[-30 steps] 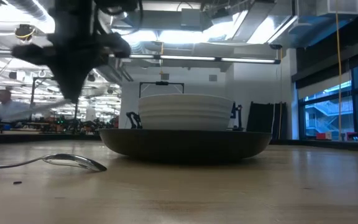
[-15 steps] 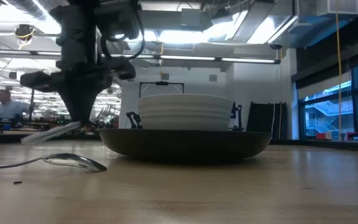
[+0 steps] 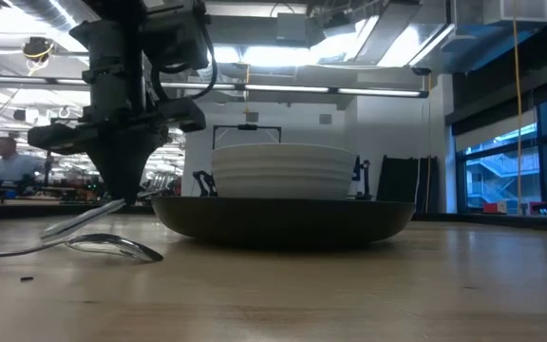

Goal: Set table place
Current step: Move the blue fork to the left of the black plate, then put the blue spoon on the white bowl

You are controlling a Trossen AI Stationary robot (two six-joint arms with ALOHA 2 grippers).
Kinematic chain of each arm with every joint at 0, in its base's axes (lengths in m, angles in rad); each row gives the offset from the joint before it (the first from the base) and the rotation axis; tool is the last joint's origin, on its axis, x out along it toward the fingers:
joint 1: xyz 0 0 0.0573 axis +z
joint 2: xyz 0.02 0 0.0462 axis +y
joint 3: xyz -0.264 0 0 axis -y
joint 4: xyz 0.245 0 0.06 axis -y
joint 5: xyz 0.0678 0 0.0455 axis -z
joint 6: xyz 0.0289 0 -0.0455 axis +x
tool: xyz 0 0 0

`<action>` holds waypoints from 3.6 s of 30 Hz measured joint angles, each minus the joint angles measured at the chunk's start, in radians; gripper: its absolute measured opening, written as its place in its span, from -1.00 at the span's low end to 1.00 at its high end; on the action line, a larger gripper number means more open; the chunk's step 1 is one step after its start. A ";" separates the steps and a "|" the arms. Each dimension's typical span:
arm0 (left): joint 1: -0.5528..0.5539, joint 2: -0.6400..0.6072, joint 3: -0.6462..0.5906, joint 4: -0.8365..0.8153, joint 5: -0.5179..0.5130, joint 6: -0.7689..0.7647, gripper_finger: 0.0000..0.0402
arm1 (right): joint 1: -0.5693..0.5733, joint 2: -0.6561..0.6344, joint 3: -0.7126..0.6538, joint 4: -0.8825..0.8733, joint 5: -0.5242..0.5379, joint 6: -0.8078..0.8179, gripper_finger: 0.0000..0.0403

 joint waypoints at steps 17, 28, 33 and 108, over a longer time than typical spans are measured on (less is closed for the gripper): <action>-0.005 0.081 0.000 0.035 0.071 -0.030 -0.93 | 0.000 0.000 0.000 0.000 0.001 -0.004 -0.71; 0.038 0.085 0.000 0.030 0.071 -0.054 -0.93 | 0.000 0.000 0.000 0.000 0.001 -0.004 -0.71; 0.040 0.112 0.001 0.045 0.079 -0.053 -0.90 | 0.000 0.000 0.000 -0.001 0.001 -0.004 -0.71; -0.072 -0.408 0.522 -0.136 -0.186 0.548 -0.76 | -0.015 0.064 0.000 0.098 -0.298 -0.233 -0.71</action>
